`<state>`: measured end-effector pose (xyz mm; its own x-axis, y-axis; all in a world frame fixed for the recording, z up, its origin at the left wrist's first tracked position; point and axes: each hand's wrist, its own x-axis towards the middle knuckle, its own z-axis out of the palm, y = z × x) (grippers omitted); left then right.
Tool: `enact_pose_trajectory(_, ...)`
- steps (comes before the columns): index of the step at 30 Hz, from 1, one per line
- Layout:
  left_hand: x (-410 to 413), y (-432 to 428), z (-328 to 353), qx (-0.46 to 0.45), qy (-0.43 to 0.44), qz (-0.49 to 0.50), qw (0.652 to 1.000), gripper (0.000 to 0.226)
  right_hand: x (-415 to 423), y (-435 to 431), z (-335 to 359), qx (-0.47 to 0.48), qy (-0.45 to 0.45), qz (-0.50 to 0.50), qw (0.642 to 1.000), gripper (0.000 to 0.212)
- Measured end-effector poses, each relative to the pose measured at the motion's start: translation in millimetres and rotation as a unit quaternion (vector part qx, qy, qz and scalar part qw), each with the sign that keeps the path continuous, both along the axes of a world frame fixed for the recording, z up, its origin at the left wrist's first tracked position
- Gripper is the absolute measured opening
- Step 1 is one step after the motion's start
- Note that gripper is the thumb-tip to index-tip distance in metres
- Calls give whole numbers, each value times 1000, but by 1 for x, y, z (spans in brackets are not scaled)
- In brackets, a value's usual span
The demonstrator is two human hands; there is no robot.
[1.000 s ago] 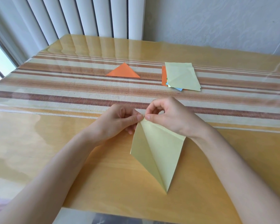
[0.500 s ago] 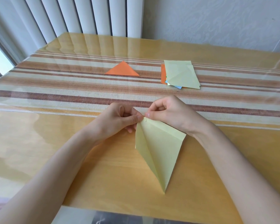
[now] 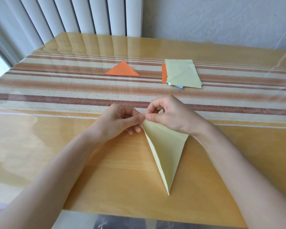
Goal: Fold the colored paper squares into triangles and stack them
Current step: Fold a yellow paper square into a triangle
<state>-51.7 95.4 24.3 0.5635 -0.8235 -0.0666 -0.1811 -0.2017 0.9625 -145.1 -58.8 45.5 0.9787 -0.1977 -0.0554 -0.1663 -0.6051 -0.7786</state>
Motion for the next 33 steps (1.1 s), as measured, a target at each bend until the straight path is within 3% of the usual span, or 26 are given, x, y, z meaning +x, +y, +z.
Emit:
enact_pose_trajectory(3,2,1,-1,-8,10,21,1000,18,0,0,-3,-5,-35,-29,999,11)
enact_pose_trajectory(8,5,4,-4,-28,36,81,996,19,-19,-25,9,115,59,-76,989,26)
enact_pose_trajectory(12,9,6,-2,-71,107,113,985,14,-28,-29,3,183,26,-119,975,21)
enact_pose_trajectory(16,9,7,1,-71,131,73,986,4,-30,-26,1,190,-56,-112,974,18)
enact_pose_trajectory(21,10,7,1,-89,139,47,985,15,-28,-26,0,178,-132,-94,971,22)
enact_pose_trajectory(30,10,7,-1,-75,142,43,986,17,-27,-26,-1,160,-132,-110,972,36)
enact_pose_trajectory(33,10,6,0,-77,164,59,982,7,-27,-29,-5,133,-148,-103,975,40)
